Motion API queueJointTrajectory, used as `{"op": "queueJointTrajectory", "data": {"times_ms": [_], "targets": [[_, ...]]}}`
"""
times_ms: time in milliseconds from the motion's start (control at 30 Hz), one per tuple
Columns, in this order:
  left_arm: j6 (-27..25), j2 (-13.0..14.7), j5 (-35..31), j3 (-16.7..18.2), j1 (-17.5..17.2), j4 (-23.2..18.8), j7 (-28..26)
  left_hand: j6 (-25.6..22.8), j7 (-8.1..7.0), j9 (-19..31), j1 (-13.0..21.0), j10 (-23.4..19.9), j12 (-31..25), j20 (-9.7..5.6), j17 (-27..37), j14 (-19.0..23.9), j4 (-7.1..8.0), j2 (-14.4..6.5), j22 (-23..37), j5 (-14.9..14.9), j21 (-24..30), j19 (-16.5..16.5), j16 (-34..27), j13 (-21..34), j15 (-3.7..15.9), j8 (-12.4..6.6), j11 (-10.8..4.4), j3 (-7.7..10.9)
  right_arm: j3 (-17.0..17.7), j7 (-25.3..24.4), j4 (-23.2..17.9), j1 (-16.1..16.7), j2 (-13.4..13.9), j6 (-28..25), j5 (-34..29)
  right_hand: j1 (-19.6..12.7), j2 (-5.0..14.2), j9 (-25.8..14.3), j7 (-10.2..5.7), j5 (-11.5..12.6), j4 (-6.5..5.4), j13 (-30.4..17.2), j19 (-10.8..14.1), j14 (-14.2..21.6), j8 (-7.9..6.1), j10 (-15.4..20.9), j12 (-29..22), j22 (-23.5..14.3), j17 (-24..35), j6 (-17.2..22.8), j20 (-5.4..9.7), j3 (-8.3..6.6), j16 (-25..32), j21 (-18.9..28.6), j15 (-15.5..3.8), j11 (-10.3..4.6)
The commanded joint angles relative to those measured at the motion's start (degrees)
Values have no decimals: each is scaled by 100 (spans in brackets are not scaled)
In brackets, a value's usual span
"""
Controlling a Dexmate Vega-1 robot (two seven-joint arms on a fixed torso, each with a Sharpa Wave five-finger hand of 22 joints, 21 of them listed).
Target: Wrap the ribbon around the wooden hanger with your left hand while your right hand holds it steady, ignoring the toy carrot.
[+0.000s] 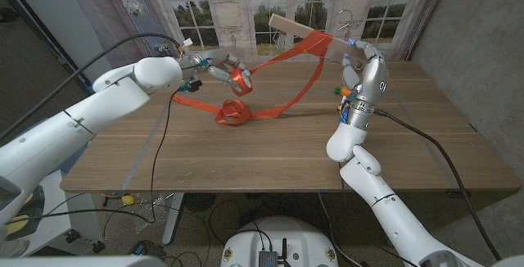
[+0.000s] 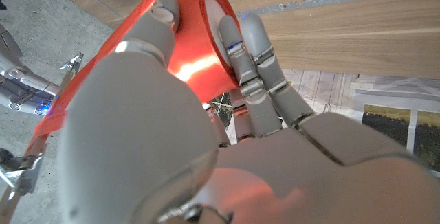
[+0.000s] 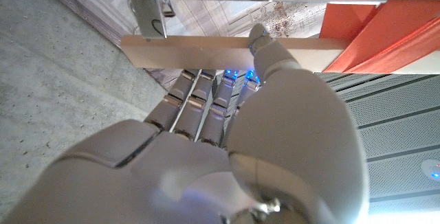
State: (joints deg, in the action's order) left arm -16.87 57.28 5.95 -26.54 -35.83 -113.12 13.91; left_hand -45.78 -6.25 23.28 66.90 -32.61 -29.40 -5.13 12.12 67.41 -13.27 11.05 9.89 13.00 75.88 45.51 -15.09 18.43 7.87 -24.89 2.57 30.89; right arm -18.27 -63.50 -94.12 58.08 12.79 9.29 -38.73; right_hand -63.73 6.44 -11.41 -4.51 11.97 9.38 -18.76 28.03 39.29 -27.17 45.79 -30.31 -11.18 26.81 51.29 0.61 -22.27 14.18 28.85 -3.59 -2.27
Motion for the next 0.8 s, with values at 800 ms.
{"op": "queueJointTrajectory", "data": {"times_ms": [800], "targets": [[492, -294, -373, 121, 549, -162, -211, -1210, 1179, 44, 1190, -1709, 7, -598, 34, 443, 338, -1246, 10, 23, 4, -12, -30, 1936, 486, 61, -113, 383, -1470, 343, -462, -283, 1420, -1215, -324, 43, 108, -326, 211, 113, -90, -9, 7, 110, -124, 486, -36, 8, -32, 470, 56, -126, -73, 43, -865, -147]]}}
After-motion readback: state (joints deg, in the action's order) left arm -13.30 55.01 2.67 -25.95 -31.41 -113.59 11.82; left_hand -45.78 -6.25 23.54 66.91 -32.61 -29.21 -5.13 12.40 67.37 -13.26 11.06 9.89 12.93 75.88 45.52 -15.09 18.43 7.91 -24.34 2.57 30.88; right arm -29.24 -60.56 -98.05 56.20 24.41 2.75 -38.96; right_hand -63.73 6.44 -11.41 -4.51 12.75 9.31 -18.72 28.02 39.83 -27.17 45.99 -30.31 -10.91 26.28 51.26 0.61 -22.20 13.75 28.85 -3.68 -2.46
